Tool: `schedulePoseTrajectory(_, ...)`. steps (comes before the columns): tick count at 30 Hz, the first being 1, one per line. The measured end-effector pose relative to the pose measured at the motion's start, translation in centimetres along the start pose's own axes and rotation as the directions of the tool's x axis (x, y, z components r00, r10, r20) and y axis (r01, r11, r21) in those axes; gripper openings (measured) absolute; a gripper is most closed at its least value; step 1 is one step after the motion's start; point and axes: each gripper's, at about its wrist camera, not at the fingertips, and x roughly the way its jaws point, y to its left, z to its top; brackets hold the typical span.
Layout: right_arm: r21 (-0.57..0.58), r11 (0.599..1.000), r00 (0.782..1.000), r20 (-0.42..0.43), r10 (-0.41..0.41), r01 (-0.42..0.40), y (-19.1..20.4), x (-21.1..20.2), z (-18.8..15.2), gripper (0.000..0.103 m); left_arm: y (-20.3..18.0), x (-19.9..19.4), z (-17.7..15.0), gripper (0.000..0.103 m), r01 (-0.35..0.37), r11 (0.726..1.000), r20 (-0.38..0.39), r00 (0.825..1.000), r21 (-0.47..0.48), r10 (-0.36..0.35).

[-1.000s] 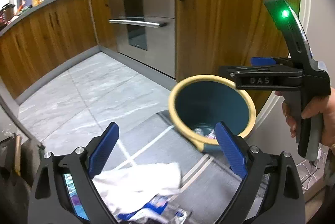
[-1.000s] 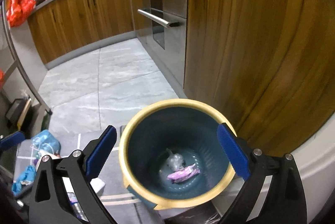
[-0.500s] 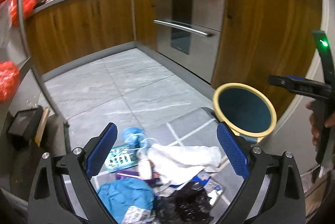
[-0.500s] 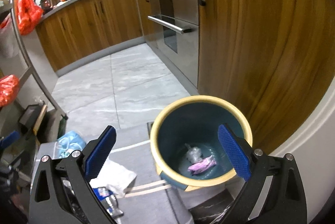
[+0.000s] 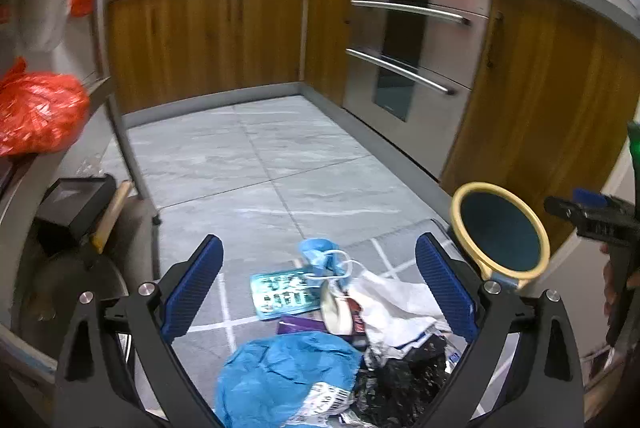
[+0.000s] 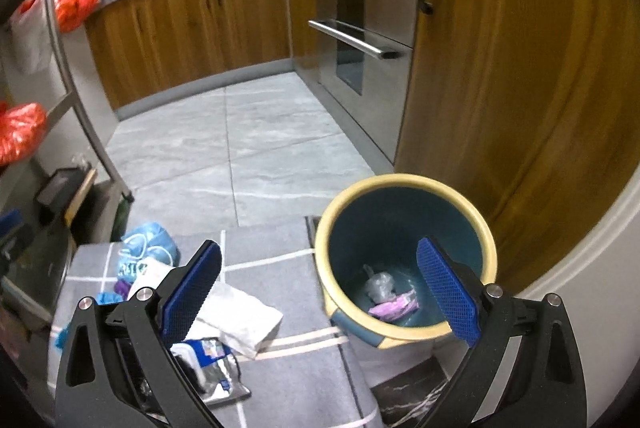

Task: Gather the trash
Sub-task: 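Move both open tools back over the trash pile, then grasp the white tissue with the right tool while the left tool grasps the blue face mask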

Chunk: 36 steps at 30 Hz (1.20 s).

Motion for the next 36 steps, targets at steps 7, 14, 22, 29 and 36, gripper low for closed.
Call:
schedulePoseTrajectory(7, -0.053, 0.998, 0.999, 0.030, 0.045, -0.043, 2.3, 0.3, -0.2, 0.097, 2.5, 0.3, 0.1, 0.097, -0.030, 0.995, -0.016, 0.999, -0.092, 0.029)
schedulePoseTrajectory(14, -0.012, 0.988, 0.988, -0.010, 0.154, -0.154, 3.9, 1.7, -0.8, 0.097, 3.1, 2.7, 0.2, 0.097, -0.082, 0.997, -0.050, 0.995, -0.015, 0.081)
schedulePoseTrajectory(22, -0.078, 0.987, 0.987, -0.086, 0.136, -0.143, 5.7, 5.4, -1.6, 0.097, 2.4, 8.1, 0.6, 0.097, -0.042, 0.999, -0.116, 0.992, 0.033, 0.045)
schedulePoseTrajectory(29, -0.151, 0.970, 0.976, -0.132, 0.170, -0.190, 7.7, 7.7, -2.6, 0.097, 1.7, 12.2, 0.4, 0.097, -0.031, 0.999, -0.158, 0.987, 0.044, 0.037)
schedulePoseTrajectory(36, -0.186, 0.954, 0.961, -0.194, 0.199, -0.235, 9.1, 9.8, -4.0, 0.097, 1.7, 15.2, -0.7, 0.095, -0.012, 0.999, -0.218, 0.976, 0.040, 0.020)
